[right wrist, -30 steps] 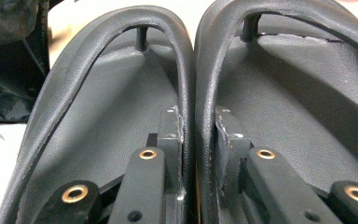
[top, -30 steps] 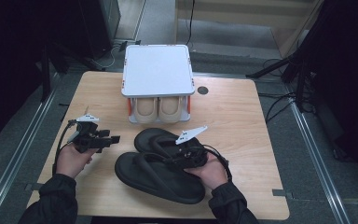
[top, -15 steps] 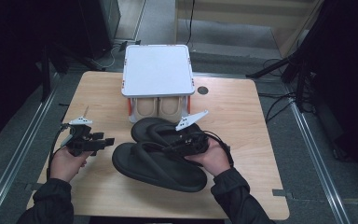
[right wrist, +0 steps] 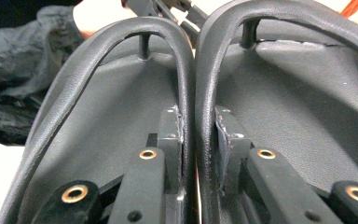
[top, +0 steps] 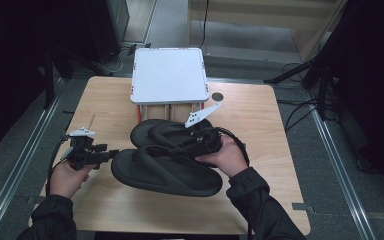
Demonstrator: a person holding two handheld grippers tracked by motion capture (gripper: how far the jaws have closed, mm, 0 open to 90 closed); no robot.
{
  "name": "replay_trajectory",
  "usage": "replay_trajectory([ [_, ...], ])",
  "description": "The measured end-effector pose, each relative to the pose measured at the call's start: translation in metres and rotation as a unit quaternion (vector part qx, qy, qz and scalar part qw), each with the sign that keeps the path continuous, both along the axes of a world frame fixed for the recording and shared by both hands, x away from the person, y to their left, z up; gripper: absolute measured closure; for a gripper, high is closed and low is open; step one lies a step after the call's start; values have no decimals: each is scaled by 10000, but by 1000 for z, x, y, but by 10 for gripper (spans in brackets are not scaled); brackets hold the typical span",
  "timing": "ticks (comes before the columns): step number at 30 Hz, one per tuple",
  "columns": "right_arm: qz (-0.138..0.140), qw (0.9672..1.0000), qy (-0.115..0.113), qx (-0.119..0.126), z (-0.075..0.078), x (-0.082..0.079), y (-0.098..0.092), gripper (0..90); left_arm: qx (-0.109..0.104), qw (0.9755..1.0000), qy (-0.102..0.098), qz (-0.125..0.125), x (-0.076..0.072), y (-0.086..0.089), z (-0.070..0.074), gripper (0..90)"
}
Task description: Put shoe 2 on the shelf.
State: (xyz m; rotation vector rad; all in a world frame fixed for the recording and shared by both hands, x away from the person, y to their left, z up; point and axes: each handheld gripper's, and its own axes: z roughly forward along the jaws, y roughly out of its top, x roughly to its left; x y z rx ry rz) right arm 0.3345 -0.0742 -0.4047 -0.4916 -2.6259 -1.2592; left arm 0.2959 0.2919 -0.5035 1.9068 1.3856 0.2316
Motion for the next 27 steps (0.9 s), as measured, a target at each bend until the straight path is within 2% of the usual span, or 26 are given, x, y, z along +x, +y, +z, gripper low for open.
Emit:
replay_trajectory([
  [4, 41, 10000, -40, 36, 11, 2, 1, 757, 12, 10000, 25, -8, -1, 2, 0, 383],
  [9, 47, 9999, -163, -33, 27, 6, 3, 757, -23, 10000, 56, 1, 0, 1, -1, 369],
  [15, 89, 9998, -174, 13, 44, 11, 3, 757, -8, 10000, 43, -13, -1, 2, -1, 369],
  [19, 80, 9995, -313, -58, 56, 14, 6, 757, -19, 10000, 55, -11, -1, 2, -1, 369],
  [27, 33, 9988, -487, 14, 81, 26, 8, 758, 4, 10000, 53, -15, -1, 1, -1, 366],
])
